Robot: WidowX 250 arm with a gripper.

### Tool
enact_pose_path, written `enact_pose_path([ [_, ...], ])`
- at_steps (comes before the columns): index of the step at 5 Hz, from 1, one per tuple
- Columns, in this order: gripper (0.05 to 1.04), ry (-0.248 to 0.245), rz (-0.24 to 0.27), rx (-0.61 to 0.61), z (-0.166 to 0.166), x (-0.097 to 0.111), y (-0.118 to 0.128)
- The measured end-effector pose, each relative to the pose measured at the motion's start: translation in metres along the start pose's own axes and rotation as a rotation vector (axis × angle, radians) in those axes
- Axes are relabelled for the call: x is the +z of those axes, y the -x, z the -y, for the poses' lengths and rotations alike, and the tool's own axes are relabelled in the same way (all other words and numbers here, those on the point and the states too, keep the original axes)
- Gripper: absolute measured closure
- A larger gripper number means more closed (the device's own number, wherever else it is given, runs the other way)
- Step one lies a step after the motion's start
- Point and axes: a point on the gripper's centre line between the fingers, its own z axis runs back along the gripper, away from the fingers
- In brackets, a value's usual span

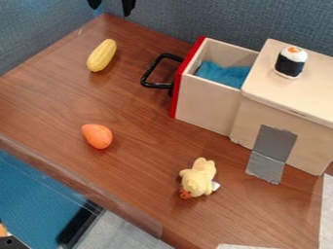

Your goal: Take the yellow duck and put to the left side of the table

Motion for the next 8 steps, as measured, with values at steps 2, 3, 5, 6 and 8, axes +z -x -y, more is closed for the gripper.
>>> enact_pose_path([
  [2, 0.083, 0.049, -0.108, -0.077, 0.031, -0.028, 0.055],
  [3, 0.083, 0.082, -0.062, -0.201, 0.062, -0.002, 0.091],
  [5, 0.083, 0.14, -0.077, -0.355, 0.09, 0.013, 0.147],
  [6, 0.083, 0.147, -0.096, -0.441, 0.114, 0.011, 0.172],
  [8, 0.083, 0.083, -0.096, -0.551, 0.158, -0.002, 0.219],
])
